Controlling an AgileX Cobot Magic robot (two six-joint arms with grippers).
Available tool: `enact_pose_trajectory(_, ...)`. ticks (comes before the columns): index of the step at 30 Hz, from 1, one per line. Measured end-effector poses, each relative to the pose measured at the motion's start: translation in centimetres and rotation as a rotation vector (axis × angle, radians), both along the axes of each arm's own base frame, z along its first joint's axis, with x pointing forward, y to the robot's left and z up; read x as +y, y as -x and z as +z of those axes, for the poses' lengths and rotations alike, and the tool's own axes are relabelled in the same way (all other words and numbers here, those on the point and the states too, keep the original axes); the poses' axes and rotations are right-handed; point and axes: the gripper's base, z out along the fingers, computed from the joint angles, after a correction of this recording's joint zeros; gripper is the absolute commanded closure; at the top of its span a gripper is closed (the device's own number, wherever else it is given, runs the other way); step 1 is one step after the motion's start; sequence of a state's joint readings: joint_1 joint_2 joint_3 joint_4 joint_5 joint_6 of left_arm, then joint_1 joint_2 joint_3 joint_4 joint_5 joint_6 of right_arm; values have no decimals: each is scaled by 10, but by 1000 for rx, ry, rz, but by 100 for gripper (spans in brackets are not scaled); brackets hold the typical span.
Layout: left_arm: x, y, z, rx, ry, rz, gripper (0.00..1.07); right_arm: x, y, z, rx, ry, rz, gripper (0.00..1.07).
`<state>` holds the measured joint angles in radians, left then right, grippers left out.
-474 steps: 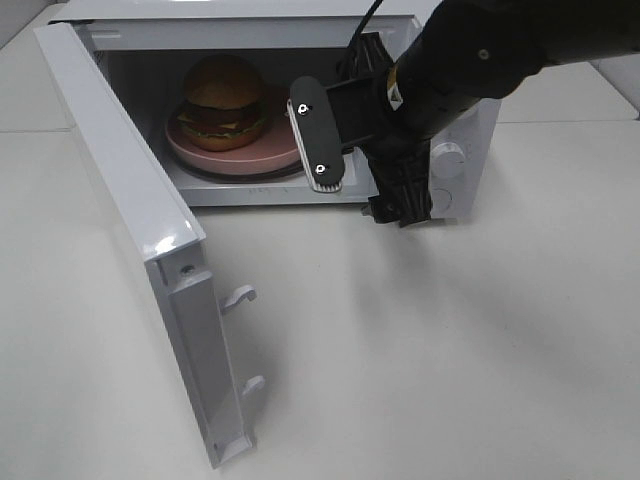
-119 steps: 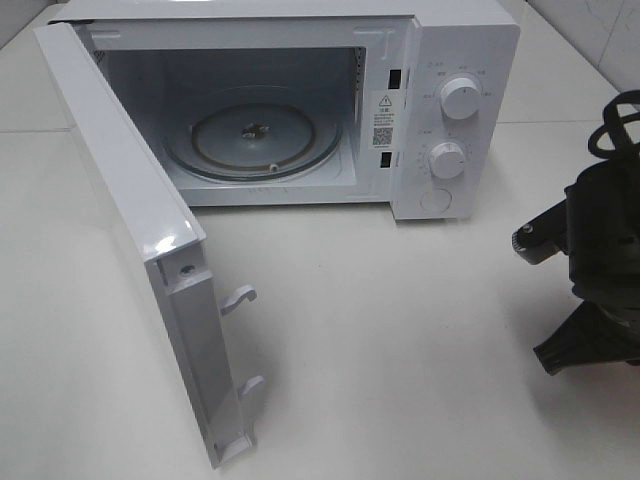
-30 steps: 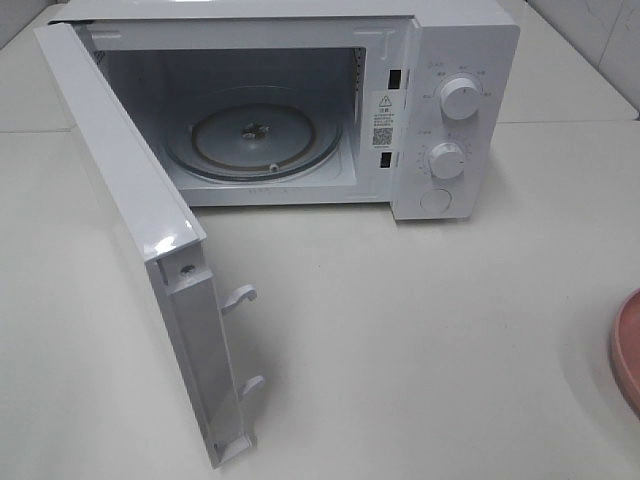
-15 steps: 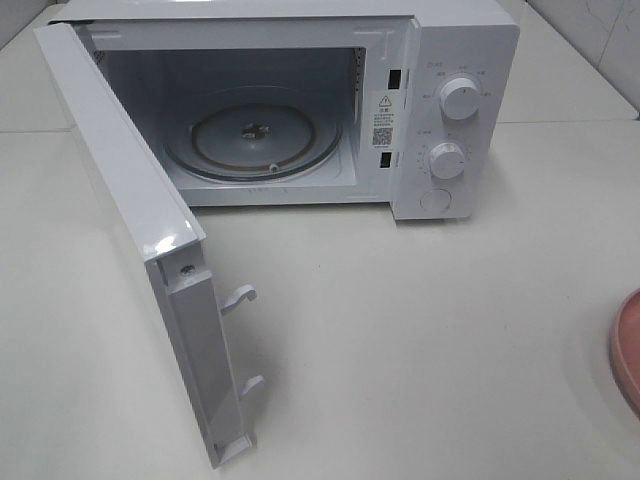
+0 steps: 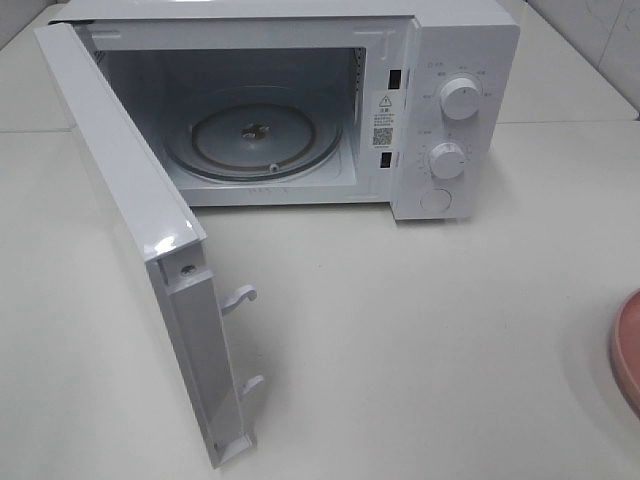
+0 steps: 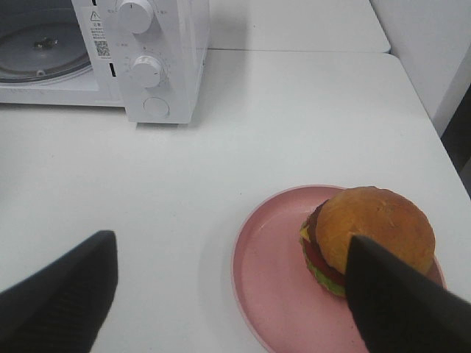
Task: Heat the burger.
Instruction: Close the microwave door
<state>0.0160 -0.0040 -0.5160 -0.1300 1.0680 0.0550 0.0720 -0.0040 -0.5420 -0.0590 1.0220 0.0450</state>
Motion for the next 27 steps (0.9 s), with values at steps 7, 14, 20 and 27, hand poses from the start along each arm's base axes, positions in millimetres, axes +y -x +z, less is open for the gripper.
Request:
enact_pose_trajectory(7,0,0,0,0,0,0,22,1,-8,-10,4,2,2,31)
enact_pose_trajectory(14,0,0,0,0,0,0,22,1,-8,-10,3,2,2,31)
enact_pose_trajectory(20,0,0,0,0,0,0,22,1,-8,-10,3,2,2,31)
enact_pose_trajectory(27,0,0,0,0,0,0,23,1,-8,-10,3,2,2,31)
